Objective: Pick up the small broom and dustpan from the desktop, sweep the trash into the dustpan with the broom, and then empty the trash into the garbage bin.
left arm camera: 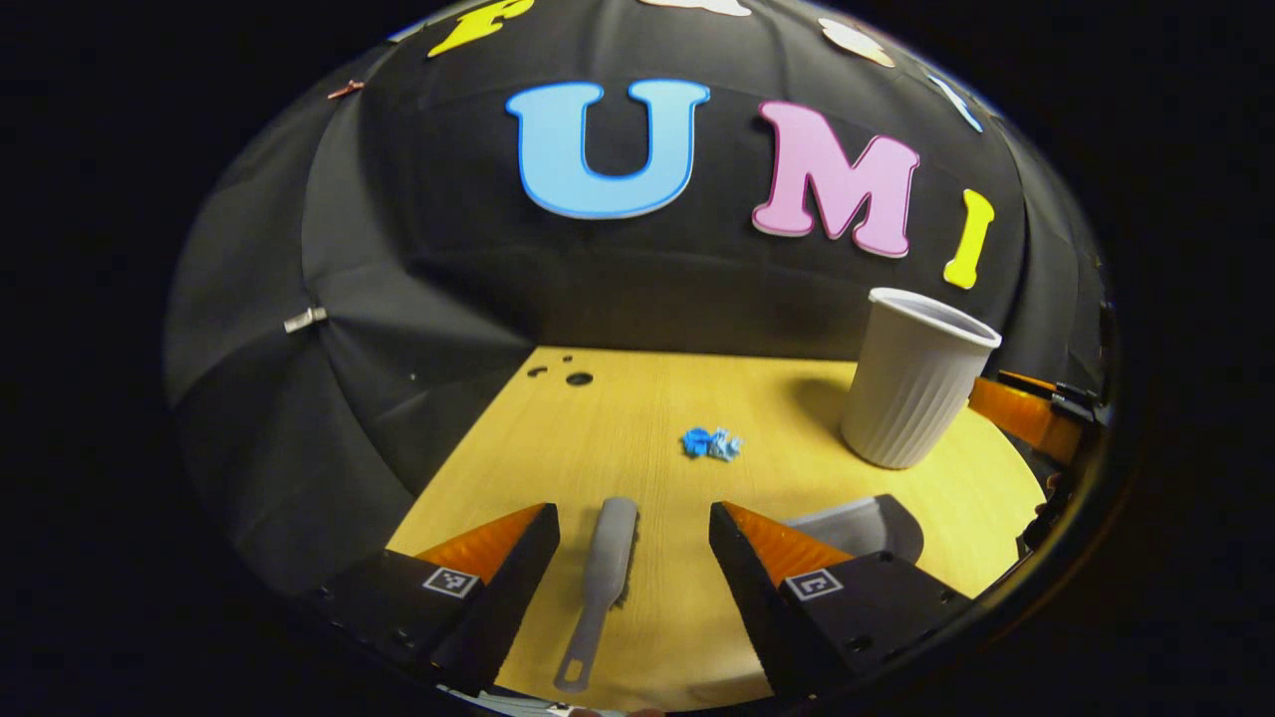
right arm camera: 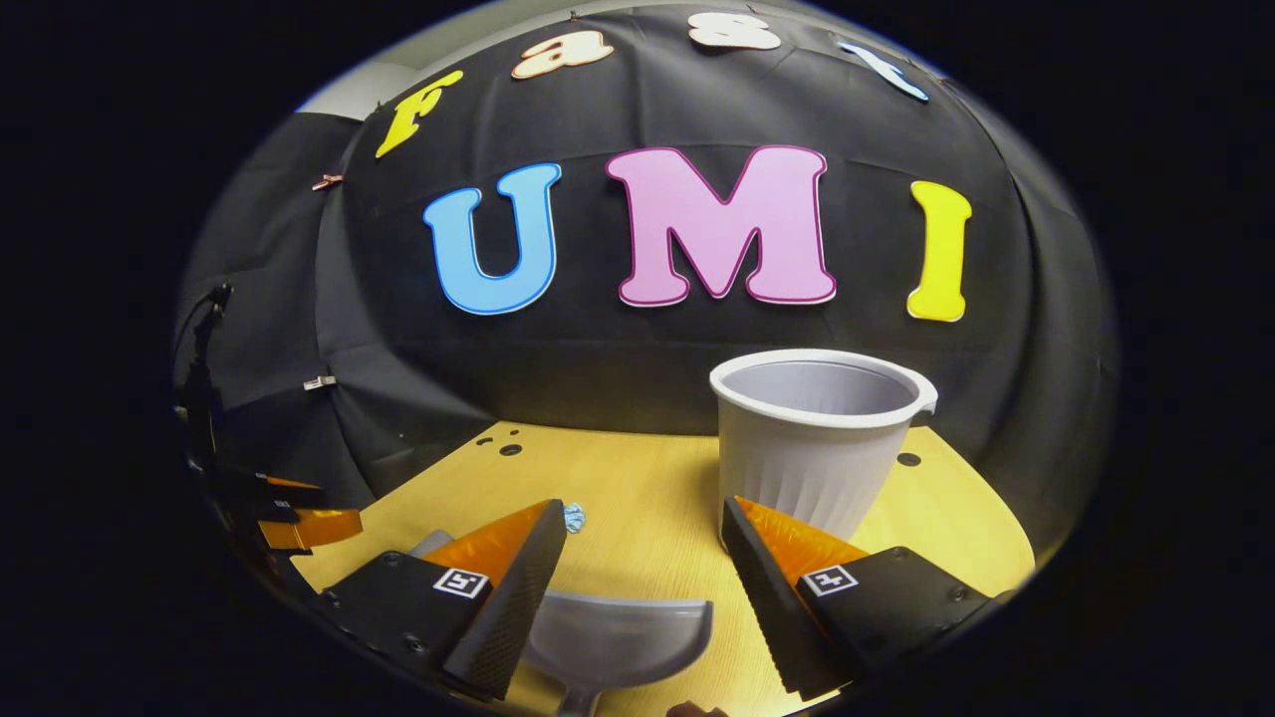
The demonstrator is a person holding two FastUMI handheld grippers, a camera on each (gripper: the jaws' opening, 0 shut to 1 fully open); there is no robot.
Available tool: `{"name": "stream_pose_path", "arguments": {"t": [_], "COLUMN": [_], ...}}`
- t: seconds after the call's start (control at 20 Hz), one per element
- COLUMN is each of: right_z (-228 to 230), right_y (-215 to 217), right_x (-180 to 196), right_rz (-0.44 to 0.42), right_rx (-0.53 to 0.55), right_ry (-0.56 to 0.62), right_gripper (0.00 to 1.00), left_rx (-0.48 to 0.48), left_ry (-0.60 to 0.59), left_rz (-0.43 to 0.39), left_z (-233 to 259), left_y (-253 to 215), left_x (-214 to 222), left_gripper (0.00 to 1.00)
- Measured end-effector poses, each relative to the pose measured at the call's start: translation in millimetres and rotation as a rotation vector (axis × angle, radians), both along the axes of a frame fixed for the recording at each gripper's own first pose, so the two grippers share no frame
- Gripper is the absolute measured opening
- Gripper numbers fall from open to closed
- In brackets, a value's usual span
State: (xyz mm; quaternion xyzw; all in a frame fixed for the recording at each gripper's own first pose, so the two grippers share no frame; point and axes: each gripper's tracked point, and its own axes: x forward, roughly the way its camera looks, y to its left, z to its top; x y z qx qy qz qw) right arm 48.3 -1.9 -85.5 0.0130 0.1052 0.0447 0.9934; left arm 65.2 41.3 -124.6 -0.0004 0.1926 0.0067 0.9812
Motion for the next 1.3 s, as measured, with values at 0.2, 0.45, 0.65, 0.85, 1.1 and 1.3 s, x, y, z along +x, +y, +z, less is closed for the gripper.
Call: {"name": "stream_pose_path", "arguments": {"t": [0.2, 0.45, 0.65, 0.85, 1.1, 1.3], "right_z": [-18, -25, -30, -39, -53, -62], "right_y": [-6, -12, -15, -16, -20, -20], "right_x": [4, 8, 7, 4, 1, -1], "right_rz": [-0.011, -0.021, -0.025, -0.019, -0.015, -0.017], "right_rx": [0.006, -0.003, 0.0, 0.015, 0.009, 0.015], "right_ry": [0.044, 0.07, 0.088, 0.113, 0.159, 0.199], "right_gripper": [0.98, 0.99, 0.99, 0.99, 0.99, 0.99], "left_rx": [0.009, -0.014, 0.035, 0.108, 0.081, 0.079], "left_ry": [0.159, 0.323, 0.462, 0.599, 0.713, 0.768], "left_rz": [0.019, -0.034, -0.091, -0.078, -0.064, -0.09], "left_z": [-45, -85, -121, -153, -174, -176], "left_y": [17, 12, 11, 25, 31, 27], "left_x": [3, 10, 7, 1, 8, 12], "left_gripper": [0.96, 0.96, 0.96, 0.95, 0.94, 0.86]}}
